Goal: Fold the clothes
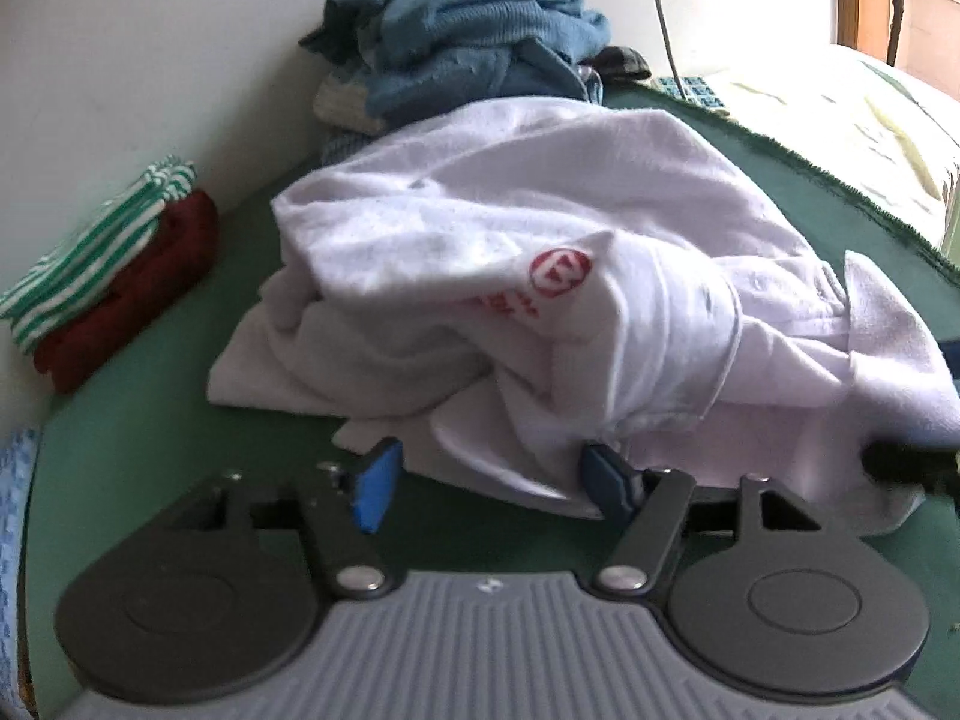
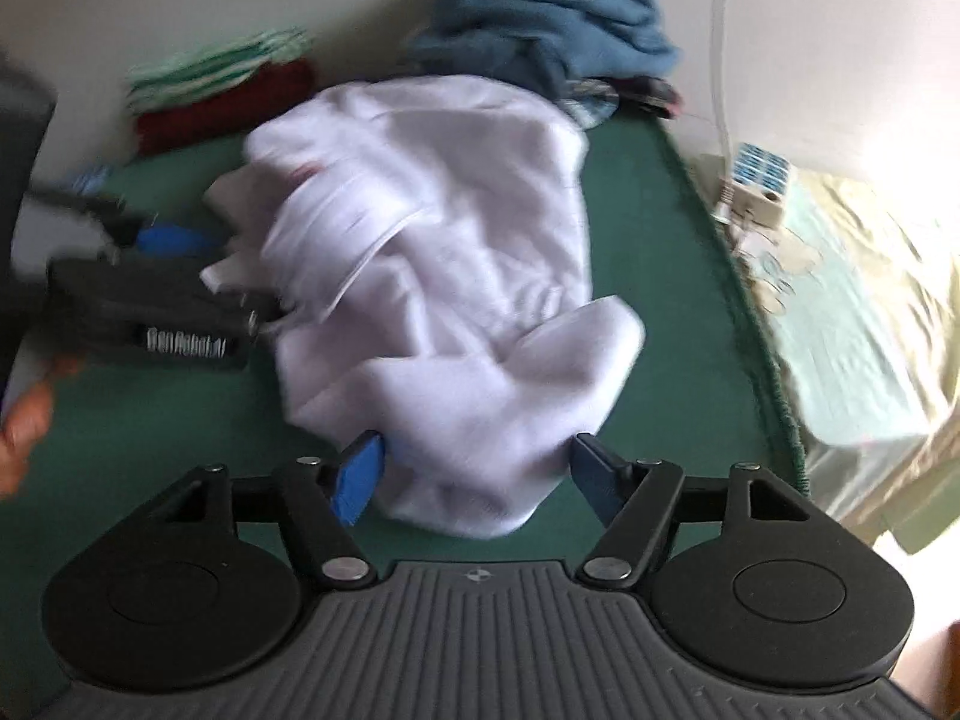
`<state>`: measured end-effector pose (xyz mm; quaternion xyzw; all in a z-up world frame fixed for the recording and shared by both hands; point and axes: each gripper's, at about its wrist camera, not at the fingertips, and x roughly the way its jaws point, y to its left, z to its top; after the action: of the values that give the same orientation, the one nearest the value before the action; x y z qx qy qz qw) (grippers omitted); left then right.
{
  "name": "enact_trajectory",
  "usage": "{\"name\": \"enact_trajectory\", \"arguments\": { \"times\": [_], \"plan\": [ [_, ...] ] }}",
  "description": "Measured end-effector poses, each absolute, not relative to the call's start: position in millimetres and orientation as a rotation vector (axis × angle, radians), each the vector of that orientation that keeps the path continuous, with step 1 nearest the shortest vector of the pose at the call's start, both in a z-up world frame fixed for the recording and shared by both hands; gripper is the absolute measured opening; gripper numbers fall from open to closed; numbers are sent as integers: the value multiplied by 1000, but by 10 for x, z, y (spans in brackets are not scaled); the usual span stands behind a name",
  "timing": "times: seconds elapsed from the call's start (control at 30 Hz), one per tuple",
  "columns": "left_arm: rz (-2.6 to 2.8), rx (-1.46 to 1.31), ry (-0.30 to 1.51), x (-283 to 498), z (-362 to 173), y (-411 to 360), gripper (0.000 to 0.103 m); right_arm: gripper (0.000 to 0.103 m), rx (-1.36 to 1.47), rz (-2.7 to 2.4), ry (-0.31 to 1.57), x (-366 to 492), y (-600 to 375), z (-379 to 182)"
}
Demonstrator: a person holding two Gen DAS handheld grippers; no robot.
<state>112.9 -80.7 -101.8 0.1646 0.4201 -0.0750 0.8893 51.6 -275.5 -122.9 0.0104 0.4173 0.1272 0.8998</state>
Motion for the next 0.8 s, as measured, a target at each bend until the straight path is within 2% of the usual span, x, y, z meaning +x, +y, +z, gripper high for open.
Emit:
{"name": "enact_trajectory", "arguments": {
  "times": [0.03,0.07,0.1,0.13,0.17,0.23,0.27,0.3,0.33,0.37,0.43,0.47,0.53,0.57,0.6,0.67,0.8],
  "plan": [
    [-155,341,878,1148,-1028,-826,53,56,51,251,872,561,-2797,-1238],
    [-155,340,883,1165,-1037,-845,39,46,82,240,880,606,-2840,-1247],
    [-162,324,887,1135,-1022,-846,28,31,117,236,884,637,-2889,-1244],
    [-168,309,892,1104,-1008,-847,27,25,155,242,879,645,-2934,-1220],
    [-167,314,885,1040,-1004,-848,27,24,188,245,866,643,-2966,-1187],
    [-164,326,872,914,-997,-849,34,22,212,252,821,599,-3000,-1093],
    [-159,342,855,856,-998,-859,51,22,211,258,791,560,-3007,-1035],
    [-155,359,837,798,-998,-869,80,22,201,268,760,514,-3009,-978],
    [-150,376,819,743,-999,-880,89,21,186,282,734,477,-3001,-933],
    [-149,396,801,740,-1002,-907,93,21,168,298,717,455,-2985,-898],
    [-148,437,765,735,-1007,-959,89,19,144,313,697,428,-2977,-868],
    [-153,448,762,770,-1019,-983,87,18,139,314,686,411,-2977,-859],
    [-149,471,768,860,-1086,-1024,72,16,142,303,671,398,-3001,-852],
    [-140,476,788,925,-1133,-1025,54,16,140,297,668,398,-3001,-854],
    [-136,461,792,962,-1150,-1016,51,15,133,292,667,396,-3000,-858],
    [-150,420,810,1019,-1126,-991,14,13,95,282,670,385,-2974,-880],
    [-99,379,759,1008,-940,-936,10,12,76,262,700,370,-2929,-945]
  ]
}}
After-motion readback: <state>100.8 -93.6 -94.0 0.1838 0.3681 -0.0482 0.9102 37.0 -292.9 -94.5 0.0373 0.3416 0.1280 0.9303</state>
